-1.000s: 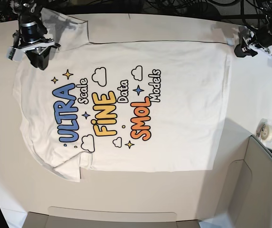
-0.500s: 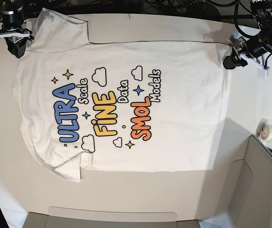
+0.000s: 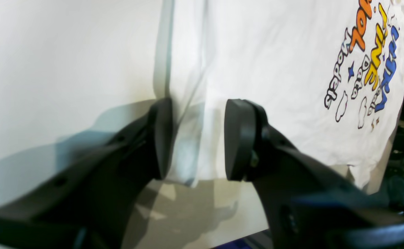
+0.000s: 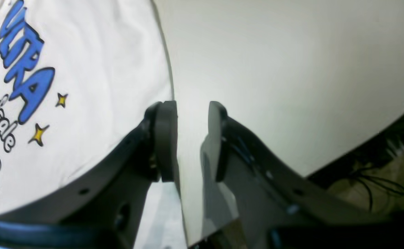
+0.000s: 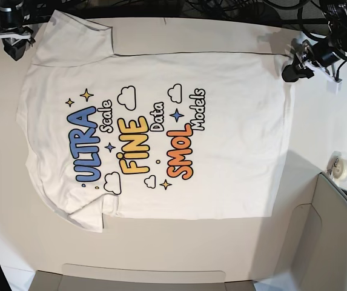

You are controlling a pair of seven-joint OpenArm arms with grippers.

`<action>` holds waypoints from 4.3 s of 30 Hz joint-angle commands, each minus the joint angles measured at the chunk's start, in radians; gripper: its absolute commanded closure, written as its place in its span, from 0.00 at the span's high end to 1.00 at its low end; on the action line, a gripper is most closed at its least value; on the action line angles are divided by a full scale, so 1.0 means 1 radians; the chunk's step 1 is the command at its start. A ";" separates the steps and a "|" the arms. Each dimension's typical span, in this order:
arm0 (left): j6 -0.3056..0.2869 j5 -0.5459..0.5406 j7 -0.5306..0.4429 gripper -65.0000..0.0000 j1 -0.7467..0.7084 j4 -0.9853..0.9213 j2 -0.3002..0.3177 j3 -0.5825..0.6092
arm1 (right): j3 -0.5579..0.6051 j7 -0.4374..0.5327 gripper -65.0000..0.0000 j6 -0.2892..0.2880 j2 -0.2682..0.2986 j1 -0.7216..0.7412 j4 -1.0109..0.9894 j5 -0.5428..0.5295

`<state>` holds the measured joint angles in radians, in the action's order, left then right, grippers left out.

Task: Layout the t-shirt on the table in an organized manner, then fold the t-shirt properly
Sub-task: 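Grasp the shoulder corners of the shirt with both grippers, then pull the grasped shoulder corners apart with both grippers to tension the shirt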

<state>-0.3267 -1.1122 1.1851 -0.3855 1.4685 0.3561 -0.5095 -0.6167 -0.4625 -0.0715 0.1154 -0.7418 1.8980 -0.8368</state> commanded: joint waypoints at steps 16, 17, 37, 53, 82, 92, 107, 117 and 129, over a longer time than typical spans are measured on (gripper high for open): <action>0.018 0.091 0.072 0.00 -0.013 -0.010 0.016 0.102 | -0.009 -0.126 0.25 -0.007 0.008 0.083 -0.027 -0.009; 0.018 0.091 0.071 0.00 -0.013 -0.010 0.016 0.102 | -0.009 -0.126 0.25 -0.026 0.008 0.086 -0.027 -0.009; 0.019 0.093 0.069 0.00 0.009 -0.013 0.018 0.102 | -0.015 -0.130 0.45 -0.228 0.004 0.120 -0.038 -0.014; 0.019 0.093 0.069 0.00 0.035 -0.076 0.034 0.110 | -0.358 -0.560 0.45 -0.477 0.008 0.373 -0.558 -0.252; 0.019 0.093 0.069 0.00 0.032 -0.076 0.034 0.124 | -0.338 -0.580 0.39 -0.340 -0.098 0.417 -0.392 -0.019; 0.019 0.093 0.069 0.00 0.032 -0.076 0.034 0.124 | -0.246 -0.580 0.39 -0.342 -0.118 0.400 -0.430 -0.023; 0.019 0.093 0.069 0.00 0.032 -0.076 0.034 0.122 | -0.240 -0.580 0.23 -0.342 -0.113 0.348 -0.429 -0.022; 0.019 0.086 0.069 0.00 0.036 -0.067 0.034 0.113 | -0.179 -0.582 0.00 -0.342 -0.078 0.360 -0.386 -0.025; 0.019 0.086 0.075 0.00 0.009 0.148 0.034 0.110 | -0.184 -0.582 0.00 -0.340 -0.079 0.318 -0.078 -0.022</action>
<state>-0.3080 -1.0283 1.2530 -0.3737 1.6032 0.3771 -0.3988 -0.7959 -1.0607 -0.4103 0.0265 -0.4225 1.8011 -0.8379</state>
